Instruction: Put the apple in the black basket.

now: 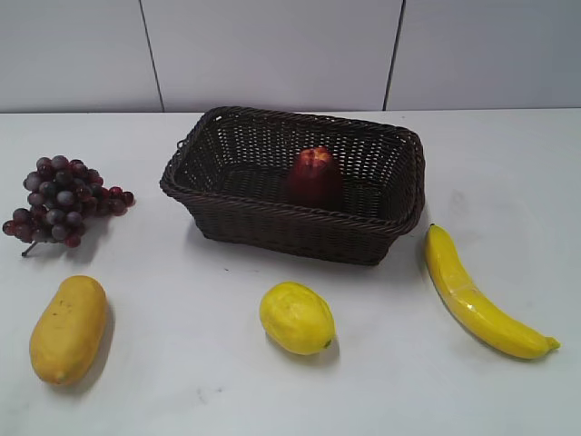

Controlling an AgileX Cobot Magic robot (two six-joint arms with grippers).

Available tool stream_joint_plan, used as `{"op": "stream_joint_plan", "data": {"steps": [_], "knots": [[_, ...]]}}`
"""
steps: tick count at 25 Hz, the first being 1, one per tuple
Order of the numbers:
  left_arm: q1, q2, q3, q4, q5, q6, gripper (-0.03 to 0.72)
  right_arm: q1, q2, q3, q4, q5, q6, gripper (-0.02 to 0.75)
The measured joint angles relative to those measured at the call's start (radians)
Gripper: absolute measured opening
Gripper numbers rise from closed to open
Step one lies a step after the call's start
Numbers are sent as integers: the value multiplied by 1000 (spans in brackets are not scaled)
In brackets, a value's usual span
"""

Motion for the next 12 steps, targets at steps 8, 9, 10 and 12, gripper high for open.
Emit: {"op": "stream_joint_plan", "data": {"steps": [8, 9, 10, 12], "knots": [[0, 0, 0, 0, 0, 0, 435, 0, -247, 194, 2, -15, -28, 594], [0, 0, 0, 0, 0, 0, 435, 0, -253, 207, 3, -21, -28, 594], [0, 0, 0, 0, 0, 0, 435, 0, -253, 214, 4, -22, -28, 594], [0, 0, 0, 0, 0, 0, 435, 0, -253, 218, 4, -30, -29, 594]]}}
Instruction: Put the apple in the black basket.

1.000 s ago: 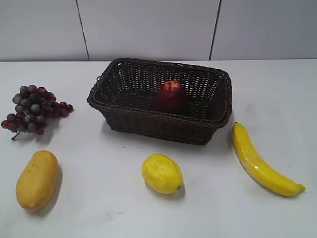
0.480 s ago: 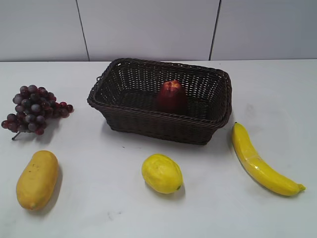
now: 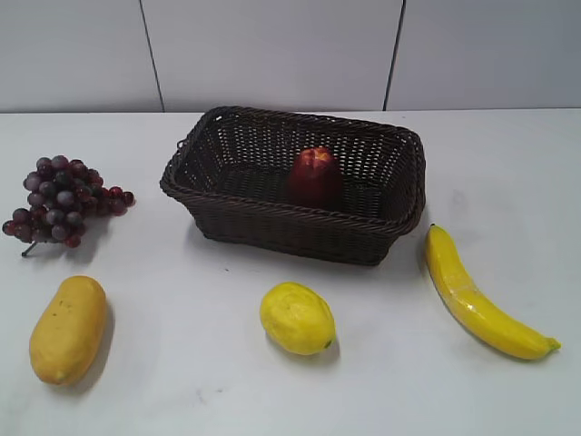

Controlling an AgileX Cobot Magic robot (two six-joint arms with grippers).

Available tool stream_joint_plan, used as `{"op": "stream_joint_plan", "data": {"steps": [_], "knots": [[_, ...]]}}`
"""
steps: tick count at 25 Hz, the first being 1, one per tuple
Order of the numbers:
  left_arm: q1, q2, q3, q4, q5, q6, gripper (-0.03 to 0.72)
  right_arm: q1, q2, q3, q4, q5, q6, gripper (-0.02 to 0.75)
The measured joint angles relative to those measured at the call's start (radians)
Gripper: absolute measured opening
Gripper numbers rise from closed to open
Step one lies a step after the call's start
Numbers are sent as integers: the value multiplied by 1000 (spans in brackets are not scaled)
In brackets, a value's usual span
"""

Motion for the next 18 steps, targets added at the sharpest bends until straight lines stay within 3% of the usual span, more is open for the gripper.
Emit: {"op": "stream_joint_plan", "data": {"steps": [13, 18], "knots": [[0, 0, 0, 0, 0, 0, 435, -8, -9, 0, 4, -6, -2, 592], [0, 0, 0, 0, 0, 0, 435, -111, -93, 0, 4, -9, -2, 592]]}}
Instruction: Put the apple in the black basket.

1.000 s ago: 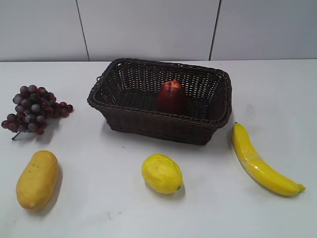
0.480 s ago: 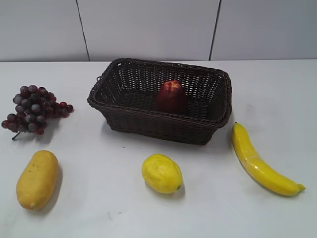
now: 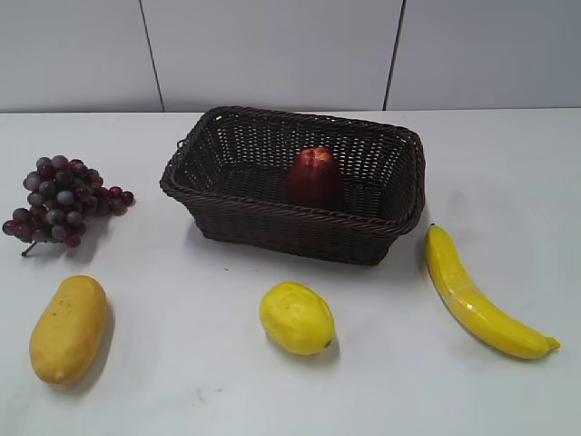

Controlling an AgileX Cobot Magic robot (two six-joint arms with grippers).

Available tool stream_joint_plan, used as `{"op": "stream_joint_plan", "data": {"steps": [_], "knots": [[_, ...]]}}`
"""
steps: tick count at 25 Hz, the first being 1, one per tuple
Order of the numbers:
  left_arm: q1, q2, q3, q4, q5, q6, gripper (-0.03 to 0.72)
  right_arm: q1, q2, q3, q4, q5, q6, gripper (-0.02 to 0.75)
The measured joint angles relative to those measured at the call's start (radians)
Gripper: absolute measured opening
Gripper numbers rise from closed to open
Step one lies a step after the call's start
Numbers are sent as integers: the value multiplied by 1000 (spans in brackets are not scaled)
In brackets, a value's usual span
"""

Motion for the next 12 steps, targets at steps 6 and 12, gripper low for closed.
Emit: {"op": "stream_joint_plan", "data": {"steps": [6, 12], "knots": [[0, 0, 0, 0, 0, 0, 438, -61, -41, 0, 1, -2, 0, 592], [0, 0, 0, 0, 0, 0, 435, -63, -41, 0, 2, -2, 0, 592]]}}
